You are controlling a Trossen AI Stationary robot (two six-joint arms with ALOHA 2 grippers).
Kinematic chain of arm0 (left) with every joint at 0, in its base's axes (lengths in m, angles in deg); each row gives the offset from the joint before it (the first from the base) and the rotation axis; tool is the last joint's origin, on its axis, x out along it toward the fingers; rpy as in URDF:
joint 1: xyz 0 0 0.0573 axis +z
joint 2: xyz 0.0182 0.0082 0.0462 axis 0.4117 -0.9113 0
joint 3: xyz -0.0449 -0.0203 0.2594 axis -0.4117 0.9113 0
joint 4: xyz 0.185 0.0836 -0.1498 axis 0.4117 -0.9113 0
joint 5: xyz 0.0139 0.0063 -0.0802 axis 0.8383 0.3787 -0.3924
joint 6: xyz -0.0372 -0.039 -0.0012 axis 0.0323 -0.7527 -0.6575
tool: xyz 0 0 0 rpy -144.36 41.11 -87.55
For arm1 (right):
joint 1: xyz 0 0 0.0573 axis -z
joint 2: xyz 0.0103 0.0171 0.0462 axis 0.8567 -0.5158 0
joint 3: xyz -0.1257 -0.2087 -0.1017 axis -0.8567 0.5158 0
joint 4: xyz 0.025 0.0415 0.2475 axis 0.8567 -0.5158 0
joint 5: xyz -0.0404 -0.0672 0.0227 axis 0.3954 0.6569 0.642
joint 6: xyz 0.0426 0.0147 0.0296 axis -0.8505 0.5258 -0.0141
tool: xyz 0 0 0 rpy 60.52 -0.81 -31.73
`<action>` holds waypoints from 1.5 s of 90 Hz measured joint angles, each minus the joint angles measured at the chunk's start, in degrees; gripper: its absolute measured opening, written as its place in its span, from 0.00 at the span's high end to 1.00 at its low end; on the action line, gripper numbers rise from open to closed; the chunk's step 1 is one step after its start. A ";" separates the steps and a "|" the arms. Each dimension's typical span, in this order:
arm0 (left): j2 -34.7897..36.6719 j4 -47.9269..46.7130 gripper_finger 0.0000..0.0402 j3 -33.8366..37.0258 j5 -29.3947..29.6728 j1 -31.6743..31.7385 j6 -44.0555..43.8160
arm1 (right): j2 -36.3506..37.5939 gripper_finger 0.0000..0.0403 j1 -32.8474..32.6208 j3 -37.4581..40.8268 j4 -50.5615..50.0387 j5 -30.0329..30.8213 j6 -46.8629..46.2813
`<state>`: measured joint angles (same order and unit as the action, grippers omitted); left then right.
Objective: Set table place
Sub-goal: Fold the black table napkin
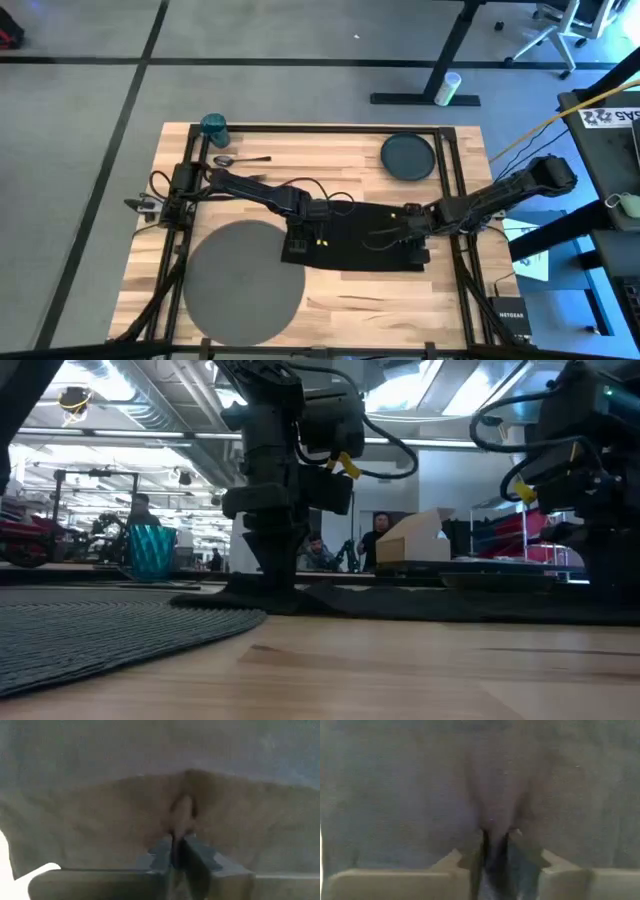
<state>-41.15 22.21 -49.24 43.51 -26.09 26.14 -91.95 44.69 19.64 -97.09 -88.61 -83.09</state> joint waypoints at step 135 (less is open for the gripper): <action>23.17 -19.25 1.00 0.57 27.42 -0.37 -5.27 | -0.35 1.00 0.04 -21.50 -29.05 13.11 6.66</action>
<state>-17.97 2.96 -48.67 70.93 -26.46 20.86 -92.30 44.73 -1.86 -126.14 -75.50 -76.43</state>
